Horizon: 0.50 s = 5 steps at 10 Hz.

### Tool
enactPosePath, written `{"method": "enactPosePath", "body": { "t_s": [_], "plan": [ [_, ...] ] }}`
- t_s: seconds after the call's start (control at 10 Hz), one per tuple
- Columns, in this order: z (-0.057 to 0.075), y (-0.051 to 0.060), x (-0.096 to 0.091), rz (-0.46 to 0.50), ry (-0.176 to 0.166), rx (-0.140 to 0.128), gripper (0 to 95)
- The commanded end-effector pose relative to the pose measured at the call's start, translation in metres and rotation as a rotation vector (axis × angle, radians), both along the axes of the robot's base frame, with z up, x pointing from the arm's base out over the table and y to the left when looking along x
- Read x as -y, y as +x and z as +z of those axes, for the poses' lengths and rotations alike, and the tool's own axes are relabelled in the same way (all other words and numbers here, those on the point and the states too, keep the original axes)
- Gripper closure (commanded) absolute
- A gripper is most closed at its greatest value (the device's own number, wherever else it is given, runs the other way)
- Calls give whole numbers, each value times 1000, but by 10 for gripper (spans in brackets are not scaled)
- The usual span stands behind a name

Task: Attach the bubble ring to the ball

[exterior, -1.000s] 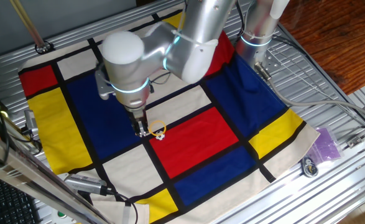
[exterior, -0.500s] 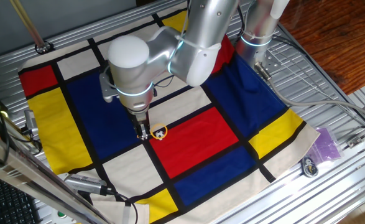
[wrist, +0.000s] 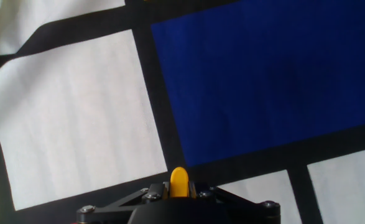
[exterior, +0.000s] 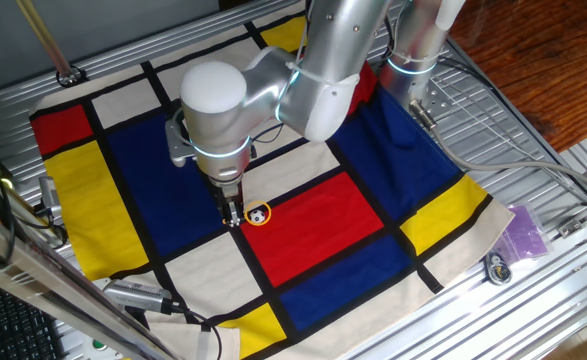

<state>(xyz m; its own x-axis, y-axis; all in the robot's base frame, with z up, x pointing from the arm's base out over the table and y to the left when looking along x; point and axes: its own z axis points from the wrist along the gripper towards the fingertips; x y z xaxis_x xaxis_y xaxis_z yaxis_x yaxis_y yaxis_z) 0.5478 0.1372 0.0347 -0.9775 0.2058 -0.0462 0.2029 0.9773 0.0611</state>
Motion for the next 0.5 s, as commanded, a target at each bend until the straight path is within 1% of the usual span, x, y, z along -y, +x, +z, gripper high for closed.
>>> {"method": "enactPosePath", "body": {
  "t_s": [0.1, 0.5],
  "plan": [
    [-1, -1, 0, 1, 0, 3, 950],
    [-6, -2, -1, -3, -1, 18, 950]
  ]
}}
